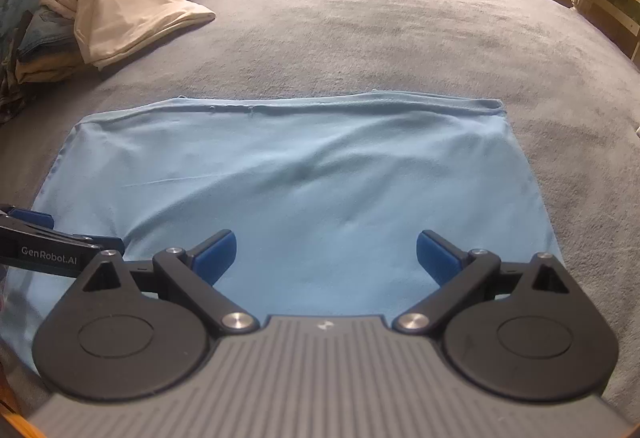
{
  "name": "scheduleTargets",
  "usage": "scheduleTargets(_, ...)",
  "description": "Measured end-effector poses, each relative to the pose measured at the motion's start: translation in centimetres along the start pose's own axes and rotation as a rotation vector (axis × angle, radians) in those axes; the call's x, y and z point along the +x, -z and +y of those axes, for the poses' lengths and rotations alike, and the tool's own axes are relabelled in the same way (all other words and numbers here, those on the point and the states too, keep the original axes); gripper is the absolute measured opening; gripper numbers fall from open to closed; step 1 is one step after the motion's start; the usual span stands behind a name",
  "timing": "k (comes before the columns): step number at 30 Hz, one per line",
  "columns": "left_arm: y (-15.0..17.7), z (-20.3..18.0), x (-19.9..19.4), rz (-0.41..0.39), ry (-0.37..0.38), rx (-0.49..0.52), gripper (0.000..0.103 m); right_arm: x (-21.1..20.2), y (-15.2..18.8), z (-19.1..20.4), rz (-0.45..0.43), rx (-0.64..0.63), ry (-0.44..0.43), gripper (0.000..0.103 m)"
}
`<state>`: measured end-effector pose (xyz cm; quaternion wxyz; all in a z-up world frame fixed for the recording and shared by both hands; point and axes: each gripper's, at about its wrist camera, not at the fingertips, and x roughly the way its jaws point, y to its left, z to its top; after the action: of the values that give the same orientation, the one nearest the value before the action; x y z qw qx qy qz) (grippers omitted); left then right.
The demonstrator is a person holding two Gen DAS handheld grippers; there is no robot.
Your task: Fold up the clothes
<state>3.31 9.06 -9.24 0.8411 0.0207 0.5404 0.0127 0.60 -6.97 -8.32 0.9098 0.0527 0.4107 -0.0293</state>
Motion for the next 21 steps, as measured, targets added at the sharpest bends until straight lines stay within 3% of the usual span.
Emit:
scheduleTargets(4,0.1,0.7,-0.3,-0.006,0.031,-0.012,0.103,-0.2,-0.2,0.2,-0.016,-0.006,-0.004,0.097)
scheduleTargets(10,1.4,3.1,-2.2,-0.103,0.107,0.008,0.103,-0.6,-0.5,0.7,-0.059,-0.043,-0.028,0.097)
scheduleTargets(13,2.4,6.7,-3.5,-0.145,0.160,-0.058,0.102,-0.6,-0.9,0.7,-0.082,-0.053,-0.042,0.097)
scheduleTargets(17,4.8,13.6,-6.0,-0.195,0.143,-0.186,0.100,-0.3,-1.3,1.1,-0.099,-0.058,-0.066,0.097)
scheduleTargets(21,7.4,18.8,-7.8,-0.168,0.139,-0.218,0.094,0.1,-1.0,2.0,-0.091,-0.089,-0.100,0.097)
